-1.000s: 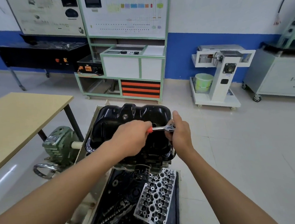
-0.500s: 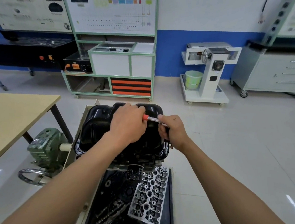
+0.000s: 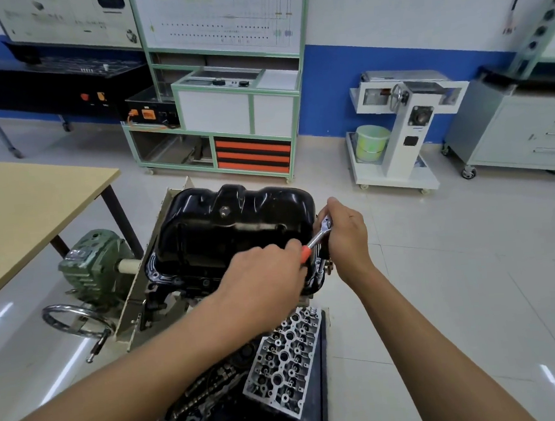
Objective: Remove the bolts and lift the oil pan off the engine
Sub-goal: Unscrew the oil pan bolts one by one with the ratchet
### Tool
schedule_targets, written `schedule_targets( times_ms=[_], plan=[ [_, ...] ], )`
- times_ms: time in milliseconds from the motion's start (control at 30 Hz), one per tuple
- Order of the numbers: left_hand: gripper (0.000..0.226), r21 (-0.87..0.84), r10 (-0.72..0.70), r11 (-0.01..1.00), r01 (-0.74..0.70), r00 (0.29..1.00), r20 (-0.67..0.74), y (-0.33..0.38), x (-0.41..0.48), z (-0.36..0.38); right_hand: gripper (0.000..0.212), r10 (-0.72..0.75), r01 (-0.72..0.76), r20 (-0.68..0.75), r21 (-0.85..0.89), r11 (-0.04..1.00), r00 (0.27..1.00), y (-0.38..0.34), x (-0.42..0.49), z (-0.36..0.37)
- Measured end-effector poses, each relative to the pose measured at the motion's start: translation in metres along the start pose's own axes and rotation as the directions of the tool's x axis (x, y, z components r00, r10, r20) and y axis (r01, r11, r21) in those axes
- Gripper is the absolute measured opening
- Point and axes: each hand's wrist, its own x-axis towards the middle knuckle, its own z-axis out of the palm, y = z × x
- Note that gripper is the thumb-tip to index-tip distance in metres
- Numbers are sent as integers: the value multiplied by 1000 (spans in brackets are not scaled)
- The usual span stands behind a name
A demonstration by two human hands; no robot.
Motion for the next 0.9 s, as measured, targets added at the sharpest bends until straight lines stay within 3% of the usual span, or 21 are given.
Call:
schedule_targets(
  times_ms=[100,167,333,500,633,700,800,900],
  plan=[
    [20,-33,48,998,-50,997,-65,-20,28,1,53,43,-43,14,49,998,999,-5,5,-8],
    [17,5,63,998,-63,991,-115,-35,56,5,56,46,-50,99,36,998,994,-9,6,-10],
    [42,201,98,977,-74,989,-115,-49,124,9,59,68,-76,341,10,997,938,-11,5,-1],
    [37,109,134,987,-122,985,-106,-41,137,9,54,105,-145,402,71,987,910,-9,15,-7],
    [24,-72,61,994,-80,969,-239,-35,88,15,46,110,-154,331,111,982,937,1,17,-19],
    [25,-144,14,988,-50,971,-239,-30,55,12,47,92,-120,221,118,986,971,2,13,-18],
    [25,-167,37,985,-48,997,-65,-16,18,-1,45,112,-108,-30,113,988,993,0,6,-5],
    [31,-60,57,997,-53,997,60,-3,3,-10,54,153,-133,-155,136,982,976,1,-2,10]
  ],
)
